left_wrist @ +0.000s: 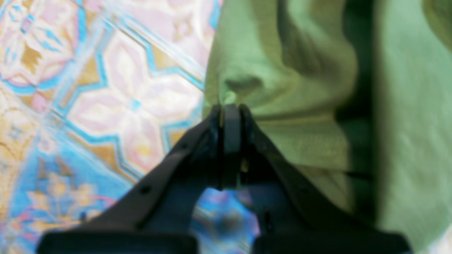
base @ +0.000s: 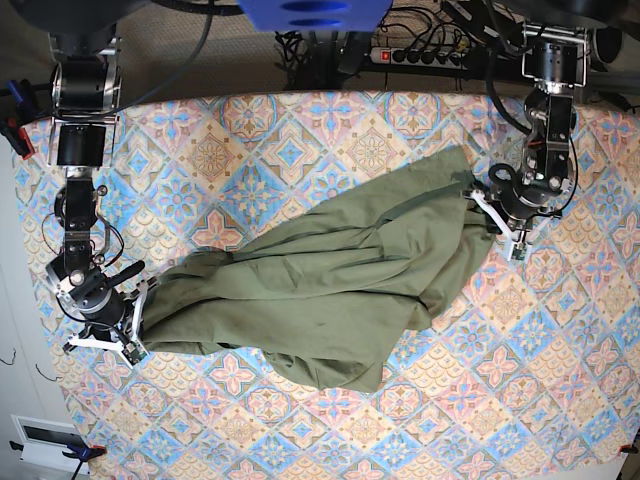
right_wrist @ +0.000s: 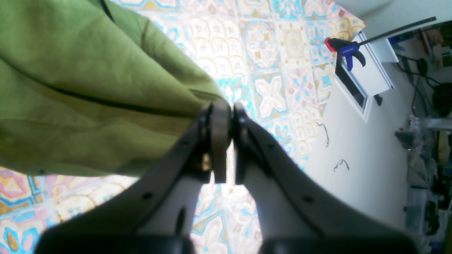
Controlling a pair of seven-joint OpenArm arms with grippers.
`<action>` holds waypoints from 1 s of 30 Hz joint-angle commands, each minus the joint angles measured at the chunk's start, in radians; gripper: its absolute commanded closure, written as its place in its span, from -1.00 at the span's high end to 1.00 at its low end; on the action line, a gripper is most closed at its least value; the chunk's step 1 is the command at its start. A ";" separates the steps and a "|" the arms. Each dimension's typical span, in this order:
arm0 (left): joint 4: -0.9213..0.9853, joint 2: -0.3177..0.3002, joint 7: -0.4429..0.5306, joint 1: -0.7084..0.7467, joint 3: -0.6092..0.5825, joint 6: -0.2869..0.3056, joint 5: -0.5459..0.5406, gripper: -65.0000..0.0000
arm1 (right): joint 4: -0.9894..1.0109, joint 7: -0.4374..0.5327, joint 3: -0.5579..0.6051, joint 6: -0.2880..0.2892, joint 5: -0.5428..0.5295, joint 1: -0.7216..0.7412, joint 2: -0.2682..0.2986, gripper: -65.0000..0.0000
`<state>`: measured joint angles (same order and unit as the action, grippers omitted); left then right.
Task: Layout the t-shirt on the table in an organized manner, then fold the t-shirt properly
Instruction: 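Move the left gripper along the shirt edge away from the right gripper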
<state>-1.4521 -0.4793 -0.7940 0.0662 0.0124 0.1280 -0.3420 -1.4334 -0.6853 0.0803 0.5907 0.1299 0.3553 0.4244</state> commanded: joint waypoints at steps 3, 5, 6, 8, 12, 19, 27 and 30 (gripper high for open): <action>-0.016 -0.029 0.003 -0.084 0.096 -0.012 0.013 -1.00 | -0.014 0.016 -0.010 -0.010 -0.002 0.031 0.015 -0.97; -0.016 -0.051 0.005 -0.125 0.107 -0.012 0.013 -1.00 | -0.016 0.016 -0.012 -0.010 -0.002 0.031 0.015 -0.97; -0.017 -0.074 0.008 -0.145 0.108 -0.012 0.013 -1.00 | -0.017 0.016 -0.012 -0.010 -0.002 0.031 0.015 -0.97; -0.017 -0.091 0.008 -0.180 0.108 -0.012 0.013 -1.00 | -0.017 0.016 -0.012 -0.010 -0.002 0.031 0.015 -0.97; -0.008 -0.123 0.009 -0.282 0.110 -0.014 0.014 -1.00 | -0.013 0.019 -0.012 -0.010 -0.003 0.032 0.015 -0.97; 0.164 -0.131 0.120 -0.441 0.107 -0.014 0.137 -1.00 | -0.019 0.016 -0.012 -0.010 -0.003 0.031 0.015 -0.97; 0.408 -0.121 0.255 -0.564 0.107 -0.017 0.241 -1.00 | -0.019 0.016 -0.006 -0.010 -0.003 0.031 0.015 -0.97; 0.413 -0.121 0.258 -0.566 0.110 -0.020 0.238 -0.65 | -0.019 0.016 -0.003 -0.010 -0.003 0.031 0.015 -0.97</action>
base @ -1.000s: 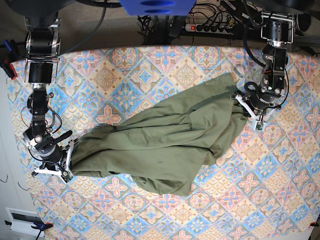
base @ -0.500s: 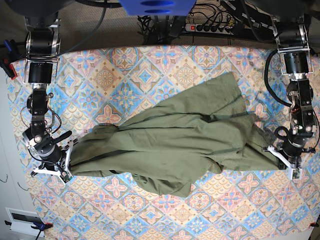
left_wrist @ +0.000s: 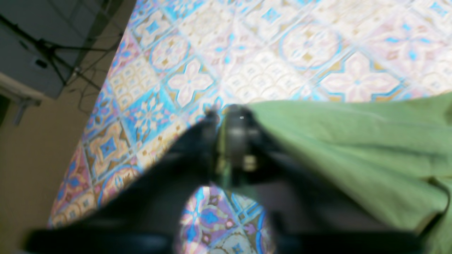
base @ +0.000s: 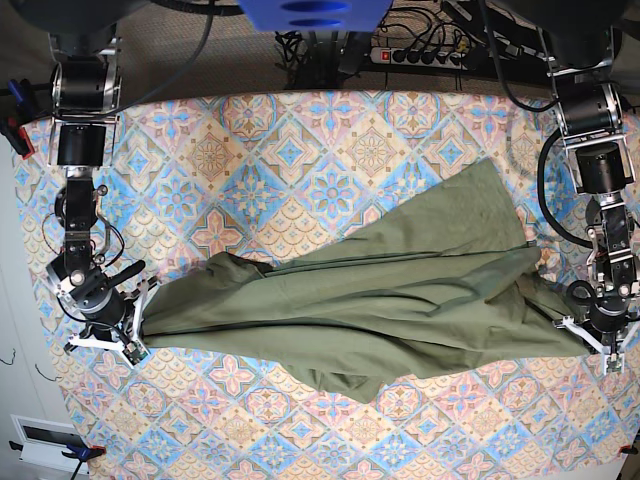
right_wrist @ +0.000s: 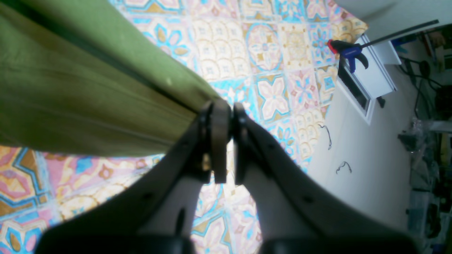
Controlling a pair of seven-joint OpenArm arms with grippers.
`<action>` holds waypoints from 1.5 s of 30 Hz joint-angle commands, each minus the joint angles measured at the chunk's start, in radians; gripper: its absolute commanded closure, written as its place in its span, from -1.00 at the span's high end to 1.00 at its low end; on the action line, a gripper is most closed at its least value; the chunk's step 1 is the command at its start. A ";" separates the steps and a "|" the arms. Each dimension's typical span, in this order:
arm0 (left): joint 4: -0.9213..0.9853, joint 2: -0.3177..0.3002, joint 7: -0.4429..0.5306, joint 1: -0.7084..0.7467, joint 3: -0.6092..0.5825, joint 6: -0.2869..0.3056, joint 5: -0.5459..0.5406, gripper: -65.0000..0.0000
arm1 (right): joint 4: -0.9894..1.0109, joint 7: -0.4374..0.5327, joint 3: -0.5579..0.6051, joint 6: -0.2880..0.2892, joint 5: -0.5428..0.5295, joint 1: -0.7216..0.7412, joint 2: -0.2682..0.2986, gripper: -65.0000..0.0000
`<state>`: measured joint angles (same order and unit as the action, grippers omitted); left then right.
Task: Layout the t-shirt on the table in an organized manner, then fold the t-shirt properly
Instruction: 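Move the left gripper along the shirt edge away from the right gripper, then release and regrasp the shirt edge with the left gripper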
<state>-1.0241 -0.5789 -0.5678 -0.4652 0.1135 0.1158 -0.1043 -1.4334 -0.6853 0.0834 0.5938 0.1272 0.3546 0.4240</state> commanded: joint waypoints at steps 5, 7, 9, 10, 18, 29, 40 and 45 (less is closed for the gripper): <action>-0.028 -0.029 0.029 0.026 0.013 -0.051 -0.010 0.12 | -0.019 0.014 -0.006 -0.013 -0.001 0.031 0.016 -0.97; -0.080 -0.029 0.027 0.089 0.053 -0.051 -0.045 0.30 | -0.019 0.014 -0.004 -0.013 -0.001 0.030 0.016 -0.97; -0.172 -0.026 -0.034 0.190 0.134 -0.049 -0.108 0.36 | -0.019 0.014 -0.004 -0.013 0.001 0.030 0.016 -0.97; -0.235 -0.022 -0.085 0.236 0.179 -0.049 -0.150 0.36 | -0.019 0.014 -0.004 -0.013 0.001 0.024 0.016 -0.97; -0.640 0.081 -0.326 0.629 0.364 -0.047 -0.464 0.30 | -0.020 0.019 -0.004 -0.013 0.001 -0.032 0.016 -0.97; -0.643 0.199 -0.324 0.718 0.360 -0.047 -0.492 0.30 | -0.020 0.019 -0.004 -0.013 0.001 -0.033 0.016 -0.97; -0.500 0.250 -0.327 0.563 0.320 -0.047 -0.492 0.30 | -0.020 0.019 -0.004 -0.013 0.001 -0.033 0.016 -0.97; -0.436 0.256 -0.327 0.524 0.283 -0.047 -0.498 0.30 | -0.020 0.017 -0.004 -0.013 0.001 -0.033 0.016 -0.97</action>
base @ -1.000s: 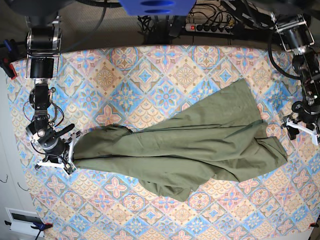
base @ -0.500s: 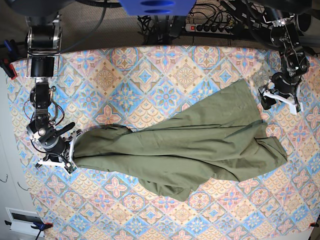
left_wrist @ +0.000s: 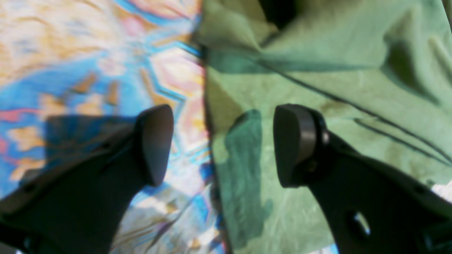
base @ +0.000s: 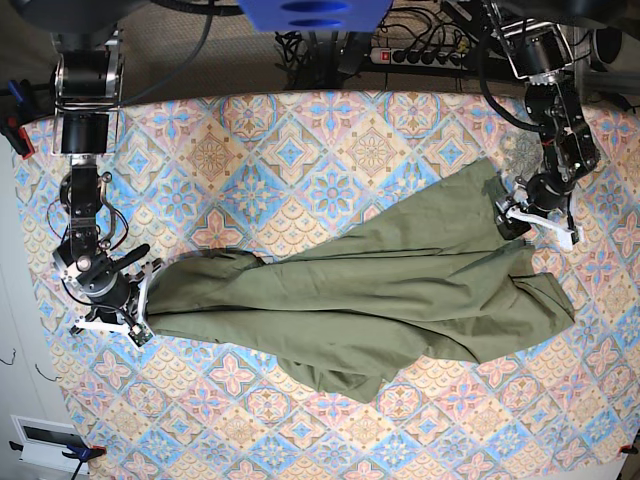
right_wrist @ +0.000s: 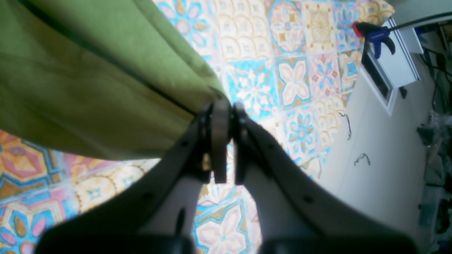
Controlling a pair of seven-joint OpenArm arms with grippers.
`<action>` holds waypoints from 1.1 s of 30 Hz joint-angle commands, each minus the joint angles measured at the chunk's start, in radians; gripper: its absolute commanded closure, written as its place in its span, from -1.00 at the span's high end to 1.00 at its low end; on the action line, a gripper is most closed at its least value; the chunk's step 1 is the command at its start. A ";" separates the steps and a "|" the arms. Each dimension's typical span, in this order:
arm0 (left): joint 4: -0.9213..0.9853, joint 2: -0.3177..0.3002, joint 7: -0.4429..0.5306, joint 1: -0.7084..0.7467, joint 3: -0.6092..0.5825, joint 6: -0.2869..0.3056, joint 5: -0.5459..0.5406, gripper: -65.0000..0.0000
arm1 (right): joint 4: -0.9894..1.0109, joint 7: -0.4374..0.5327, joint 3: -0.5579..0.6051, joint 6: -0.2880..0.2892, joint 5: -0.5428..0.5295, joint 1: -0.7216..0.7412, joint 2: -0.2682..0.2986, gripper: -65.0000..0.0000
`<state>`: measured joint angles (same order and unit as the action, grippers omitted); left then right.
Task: Layout the t-shirt on the table in an organized manner, then fold the t-shirt properly
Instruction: 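Release and regrasp the shirt edge with the left gripper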
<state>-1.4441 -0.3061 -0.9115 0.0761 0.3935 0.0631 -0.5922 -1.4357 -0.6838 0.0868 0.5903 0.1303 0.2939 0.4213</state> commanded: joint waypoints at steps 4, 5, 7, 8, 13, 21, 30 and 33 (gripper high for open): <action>0.009 -0.017 0.022 -0.031 -0.040 0.005 -0.012 0.30 | -0.049 0.014 -0.008 -0.010 -0.002 0.028 0.018 -0.97; 0.009 -0.015 0.022 -0.031 -0.040 0.005 -0.013 0.29 | -0.052 0.014 -0.008 -0.010 -0.002 0.028 0.018 -0.97; 0.009 0.002 0.022 -0.046 -0.040 0.005 -0.013 0.17 | -0.056 0.013 -0.008 -0.010 -0.002 0.028 0.018 -0.97; 0.009 0.006 0.018 -0.054 -0.040 0.005 -0.012 0.04 | -0.056 0.013 -0.008 -0.010 -0.002 0.028 0.018 -0.97; 0.010 0.012 0.019 -0.063 -0.040 0.005 -0.012 -0.91 | -0.056 0.013 -0.009 -0.010 -0.002 0.028 0.018 -0.97; 0.004 0.009 0.016 -0.055 -0.035 0.005 -0.015 -1.00 | -0.056 0.013 -0.009 -0.010 -0.002 0.028 0.018 -0.97; 0.004 0.002 -0.045 -0.020 -0.031 0.005 -0.013 -0.63 | -0.058 0.013 -0.009 -0.010 -0.002 0.028 0.018 -0.97; 0.004 0.002 -0.051 -0.012 0.011 0.005 -0.015 -0.42 | -0.058 0.013 -0.009 -0.010 -0.002 0.028 0.018 -0.97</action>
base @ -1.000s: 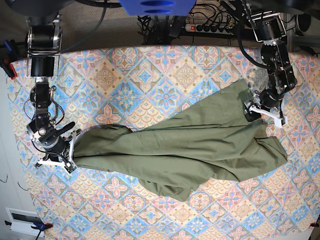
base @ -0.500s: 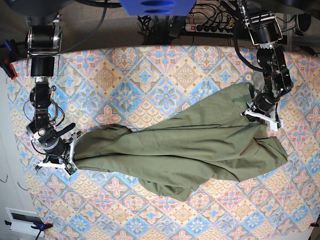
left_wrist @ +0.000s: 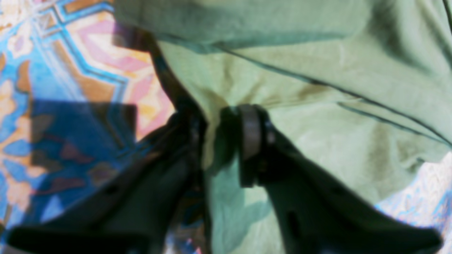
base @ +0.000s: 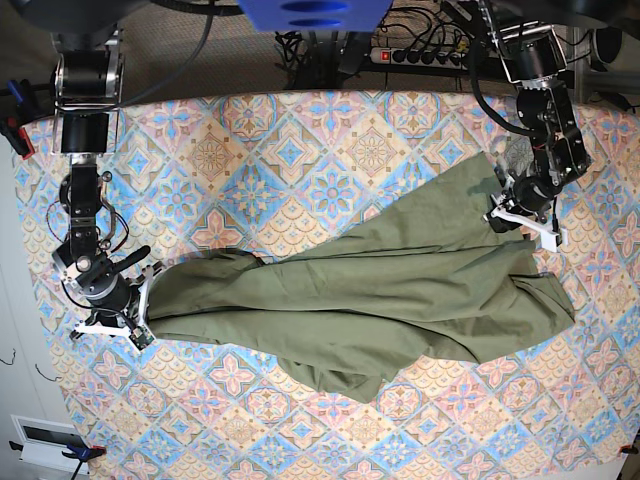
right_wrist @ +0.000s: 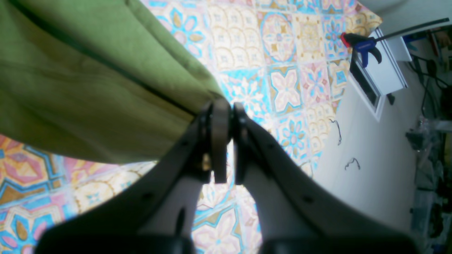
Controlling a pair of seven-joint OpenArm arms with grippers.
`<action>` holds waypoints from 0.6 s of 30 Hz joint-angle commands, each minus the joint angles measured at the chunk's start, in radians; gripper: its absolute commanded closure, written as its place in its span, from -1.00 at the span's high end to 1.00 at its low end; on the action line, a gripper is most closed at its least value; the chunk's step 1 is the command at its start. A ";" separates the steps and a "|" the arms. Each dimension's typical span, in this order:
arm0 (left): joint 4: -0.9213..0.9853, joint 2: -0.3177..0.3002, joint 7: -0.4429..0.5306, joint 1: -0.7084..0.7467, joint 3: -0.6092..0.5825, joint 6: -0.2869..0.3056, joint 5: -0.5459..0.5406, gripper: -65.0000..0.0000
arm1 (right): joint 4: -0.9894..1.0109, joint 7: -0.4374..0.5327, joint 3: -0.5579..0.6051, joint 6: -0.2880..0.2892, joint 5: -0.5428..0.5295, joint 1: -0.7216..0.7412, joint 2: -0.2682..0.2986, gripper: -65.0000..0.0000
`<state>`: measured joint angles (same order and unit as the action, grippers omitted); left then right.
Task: Layout the t-shirt on the table in an organized manner, then fold the t-shirt properly
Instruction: 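Release and regrasp the shirt edge with the left gripper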
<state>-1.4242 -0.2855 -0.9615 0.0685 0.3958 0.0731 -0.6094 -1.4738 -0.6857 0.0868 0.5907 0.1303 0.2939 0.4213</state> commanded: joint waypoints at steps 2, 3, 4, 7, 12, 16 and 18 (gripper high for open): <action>-0.016 -0.019 -0.001 -0.006 0.012 -0.005 0.003 -0.29 | -0.020 0.014 -0.009 -0.010 -0.002 0.028 0.018 -0.97; -0.017 -0.019 -0.003 -0.005 0.012 -0.005 0.003 -0.23 | -0.020 0.014 -0.009 -0.010 -0.002 0.028 0.018 -0.97; -0.019 -0.019 -0.003 -0.005 0.012 -0.005 0.001 -0.18 | -0.020 0.014 -0.009 -0.010 -0.002 0.028 0.018 -0.97; -0.053 -0.019 -0.003 0.000 0.015 -0.005 0.001 -0.10 | -0.020 0.014 -0.009 -0.010 -0.002 0.028 0.018 -0.97; -0.085 -0.019 -0.003 0.004 0.015 -0.005 0.001 -0.11 | -0.020 0.014 -0.009 -0.010 -0.002 0.028 0.018 -0.97; -0.082 -0.013 -0.003 -0.017 0.015 -0.005 0.003 -0.11 | -0.020 0.014 -0.009 -0.010 -0.002 0.028 0.018 -0.97; -0.082 -0.011 -0.003 -0.025 0.015 -0.005 0.003 -0.14 | -0.020 0.014 -0.009 -0.010 -0.002 0.028 0.018 -0.97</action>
<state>-1.4902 -0.2848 -0.9802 0.0593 0.4057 0.0635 -0.5964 -1.4738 -0.6857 0.0868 0.5907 0.1303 0.2939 0.4217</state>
